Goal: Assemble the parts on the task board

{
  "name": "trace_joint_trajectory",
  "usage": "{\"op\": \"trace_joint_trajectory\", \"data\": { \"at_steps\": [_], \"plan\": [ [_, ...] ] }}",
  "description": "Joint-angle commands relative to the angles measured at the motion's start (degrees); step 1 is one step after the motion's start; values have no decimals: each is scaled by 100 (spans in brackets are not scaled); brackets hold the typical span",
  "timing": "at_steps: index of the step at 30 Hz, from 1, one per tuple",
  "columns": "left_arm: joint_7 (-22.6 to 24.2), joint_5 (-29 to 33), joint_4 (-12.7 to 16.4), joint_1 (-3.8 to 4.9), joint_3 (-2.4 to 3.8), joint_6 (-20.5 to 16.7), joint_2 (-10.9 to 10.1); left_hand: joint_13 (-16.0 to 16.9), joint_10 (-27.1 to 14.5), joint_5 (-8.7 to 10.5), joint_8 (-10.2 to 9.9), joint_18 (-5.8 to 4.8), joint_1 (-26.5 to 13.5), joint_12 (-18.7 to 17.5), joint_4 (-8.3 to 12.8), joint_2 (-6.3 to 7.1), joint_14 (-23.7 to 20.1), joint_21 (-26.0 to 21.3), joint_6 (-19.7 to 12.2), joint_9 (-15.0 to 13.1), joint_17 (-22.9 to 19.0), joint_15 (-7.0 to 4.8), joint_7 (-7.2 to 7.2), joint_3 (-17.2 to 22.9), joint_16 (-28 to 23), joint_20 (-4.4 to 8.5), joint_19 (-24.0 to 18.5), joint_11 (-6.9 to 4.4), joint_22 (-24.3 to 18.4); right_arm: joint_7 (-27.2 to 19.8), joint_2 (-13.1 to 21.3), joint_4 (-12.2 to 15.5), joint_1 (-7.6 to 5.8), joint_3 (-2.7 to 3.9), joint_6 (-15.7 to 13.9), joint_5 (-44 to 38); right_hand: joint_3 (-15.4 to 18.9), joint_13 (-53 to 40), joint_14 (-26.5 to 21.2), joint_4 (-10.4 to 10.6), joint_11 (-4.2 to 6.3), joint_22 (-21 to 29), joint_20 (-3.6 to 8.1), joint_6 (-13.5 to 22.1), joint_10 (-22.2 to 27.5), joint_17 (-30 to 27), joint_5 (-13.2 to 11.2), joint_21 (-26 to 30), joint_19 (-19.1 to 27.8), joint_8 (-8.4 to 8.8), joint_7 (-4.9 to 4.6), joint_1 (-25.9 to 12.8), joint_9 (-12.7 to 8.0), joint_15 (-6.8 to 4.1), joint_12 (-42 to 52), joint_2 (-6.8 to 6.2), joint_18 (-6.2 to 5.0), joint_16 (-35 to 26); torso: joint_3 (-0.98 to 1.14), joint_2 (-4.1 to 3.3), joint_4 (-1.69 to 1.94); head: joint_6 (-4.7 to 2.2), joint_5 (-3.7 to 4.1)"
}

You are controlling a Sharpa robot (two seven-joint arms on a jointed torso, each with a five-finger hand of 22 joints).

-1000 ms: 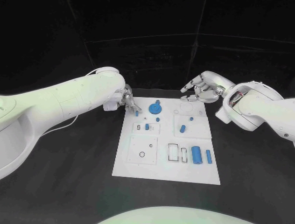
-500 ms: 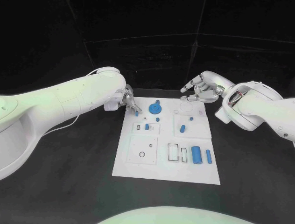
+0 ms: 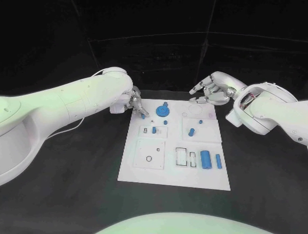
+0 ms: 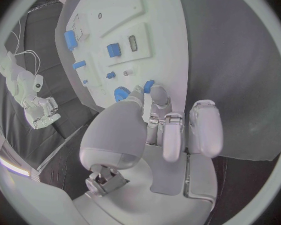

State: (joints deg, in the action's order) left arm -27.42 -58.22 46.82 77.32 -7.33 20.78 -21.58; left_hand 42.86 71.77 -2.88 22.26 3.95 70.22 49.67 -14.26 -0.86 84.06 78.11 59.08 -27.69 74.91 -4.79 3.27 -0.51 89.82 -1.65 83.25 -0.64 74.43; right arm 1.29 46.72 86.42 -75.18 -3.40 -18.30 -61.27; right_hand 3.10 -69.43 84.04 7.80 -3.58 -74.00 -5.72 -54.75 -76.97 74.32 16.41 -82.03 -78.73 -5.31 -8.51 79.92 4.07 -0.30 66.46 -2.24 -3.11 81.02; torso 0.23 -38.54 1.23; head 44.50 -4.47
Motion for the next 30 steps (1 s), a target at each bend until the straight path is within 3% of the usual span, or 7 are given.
{"op": "trace_joint_trajectory", "data": {
  "at_steps": [1,7,14,18,22,24,30],
  "plan": [
    [72,-37,-7,7,3,80,10,4,25,5,0,-39,76,-6,41,-29,594,28,40,11,1509,33,-12,11,18,-19,13,-38,9,-39,-1,10,-13,5,3,5,14,2,275,-30,9,5,0,-21,21,7,39,28,24,-20,-5,4,-4,-42,-28,41,-64,-34,0,2,3,10,-17],
    [117,-36,-5,7,3,34,8,-9,31,4,-13,-37,339,-12,179,-159,594,20,52,36,1509,18,-38,135,18,-10,8,-61,6,-43,-7,6,-13,5,0,5,14,-1,275,-28,9,3,0,-23,19,5,39,27,22,-21,-6,4,-4,-42,-24,48,-63,-36,0,3,0,10,-28],
    [224,86,2,7,3,-94,-18,-105,-15,-2,-79,-31,1177,-134,733,-440,594,-2,-26,96,1509,-19,-58,845,18,37,-3,-91,-7,-41,-5,-6,-13,5,2,5,14,-2,275,-27,9,2,0,-24,18,4,39,27,21,-21,-6,4,-4,-42,-23,49,-63,-36,-1,5,1,7,-22],
    [306,260,37,7,3,-210,-77,-188,-1,-25,-75,-32,1209,-214,895,-370,594,-14,-43,112,1509,19,-16,1385,18,11,-8,-70,-10,-41,-2,-12,-13,5,2,5,14,-2,275,-27,9,2,0,-24,18,4,39,27,21,-21,-6,4,-4,-42,-23,49,-63,-36,1,7,5,7,-19],
    [328,544,129,9,3,-315,-179,-227,52,-49,-21,-24,923,-222,980,-128,594,-22,-40,106,1509,55,-13,2030,18,3,-6,-69,-3,-39,0,-20,-13,5,2,5,14,-2,275,-27,9,2,0,-24,18,4,39,27,21,-21,-6,4,-4,-42,-23,49,-63,-36,4,12,13,5,-6],
    [325,653,197,11,3,-364,-235,-247,86,-59,39,-32,660,-208,1071,59,594,-28,-43,88,1509,30,-3,2555,18,-23,-4,-76,4,-38,1,-22,-13,5,3,5,14,-2,275,-27,9,2,0,-24,18,4,39,27,21,-21,-6,4,-4,-42,-23,49,-63,-36,6,12,16,3,-12],
    [268,913,699,54,-1,-683,-612,-240,132,-65,141,-30,340,-163,1156,215,594,-27,-36,46,1509,28,-15,3050,18,-14,5,-62,24,-29,0,-35,-13,5,-1,5,14,-2,275,-27,9,2,0,-24,18,4,39,27,21,-21,-6,4,-4,-42,-23,49,-63,-36,12,12,7,-23,-58]
  ]
}}
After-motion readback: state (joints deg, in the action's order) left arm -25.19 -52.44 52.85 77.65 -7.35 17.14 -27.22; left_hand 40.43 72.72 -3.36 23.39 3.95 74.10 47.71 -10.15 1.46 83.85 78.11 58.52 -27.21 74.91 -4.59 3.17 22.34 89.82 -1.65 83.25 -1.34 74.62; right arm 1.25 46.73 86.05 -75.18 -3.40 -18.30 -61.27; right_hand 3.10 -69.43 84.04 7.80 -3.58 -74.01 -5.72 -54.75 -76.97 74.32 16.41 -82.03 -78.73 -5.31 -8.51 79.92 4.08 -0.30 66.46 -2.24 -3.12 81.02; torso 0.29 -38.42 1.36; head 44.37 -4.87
